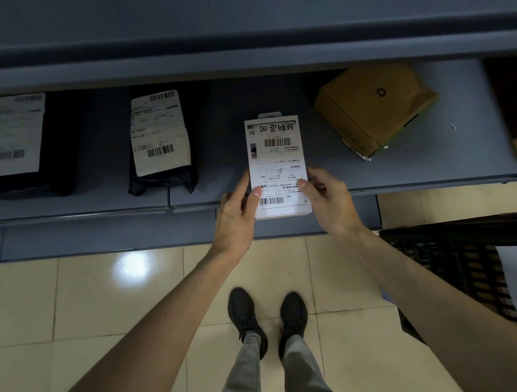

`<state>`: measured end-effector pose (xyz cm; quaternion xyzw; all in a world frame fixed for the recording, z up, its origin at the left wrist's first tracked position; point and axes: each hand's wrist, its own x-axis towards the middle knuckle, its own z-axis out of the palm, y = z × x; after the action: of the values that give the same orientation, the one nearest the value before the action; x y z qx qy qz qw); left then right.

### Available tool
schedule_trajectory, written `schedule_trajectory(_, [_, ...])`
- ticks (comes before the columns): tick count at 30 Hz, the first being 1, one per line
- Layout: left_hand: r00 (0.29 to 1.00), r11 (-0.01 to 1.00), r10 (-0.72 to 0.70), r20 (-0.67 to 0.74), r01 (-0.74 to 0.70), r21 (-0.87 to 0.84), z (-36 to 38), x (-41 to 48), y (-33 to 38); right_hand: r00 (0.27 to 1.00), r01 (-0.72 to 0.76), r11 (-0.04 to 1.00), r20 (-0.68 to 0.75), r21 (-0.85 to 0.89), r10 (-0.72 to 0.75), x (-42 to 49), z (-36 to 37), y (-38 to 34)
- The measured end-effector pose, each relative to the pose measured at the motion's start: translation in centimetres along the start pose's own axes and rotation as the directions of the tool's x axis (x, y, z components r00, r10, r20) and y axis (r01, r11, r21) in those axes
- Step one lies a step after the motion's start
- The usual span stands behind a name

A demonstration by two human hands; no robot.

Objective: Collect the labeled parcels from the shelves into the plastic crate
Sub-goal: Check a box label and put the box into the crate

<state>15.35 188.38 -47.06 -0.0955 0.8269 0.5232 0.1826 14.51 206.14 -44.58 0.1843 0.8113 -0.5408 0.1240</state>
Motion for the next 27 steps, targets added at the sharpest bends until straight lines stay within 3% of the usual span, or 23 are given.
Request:
schedule_trajectory(7, [1.0, 0.998, 0.008, 0.013, -0.007, -0.067, 0.0, -1.2, 0.1, 1.0, 0.027, 1.0, 0.016, -0.002, -0.027, -0.7, 0.0, 0.6])
schedule_trajectory(12, [0.995, 0.974, -0.011, 0.102, 0.034, -0.225, 0.2, -3.2, -1.0, 0.997, 0.067, 0.998, 0.042, -0.01, -0.067, -2.4, 0.0, 1.6])
schedule_trajectory(18, [0.992, 0.943, -0.027, 0.125, 0.067, -0.327, -1.1, -3.1, -0.4, 0.997, -0.004, 0.999, 0.074, 0.038, 0.001, -1.8, -1.0, 1.1])
schedule_trajectory(24, [0.963, 0.982, 0.041, 0.265, 0.01, -0.188, -5.4, -0.4, 1.3, 0.991, -0.133, 0.966, 0.023, 0.224, 0.131, 0.8, -3.8, -0.6])
schedule_trajectory(27, [0.942, 0.991, 0.075, 0.326, -0.034, -0.13, -7.1, 0.8, 2.8, 0.98, -0.186, 0.937, 0.128, 0.296, 0.154, 1.4, -5.1, -0.9])
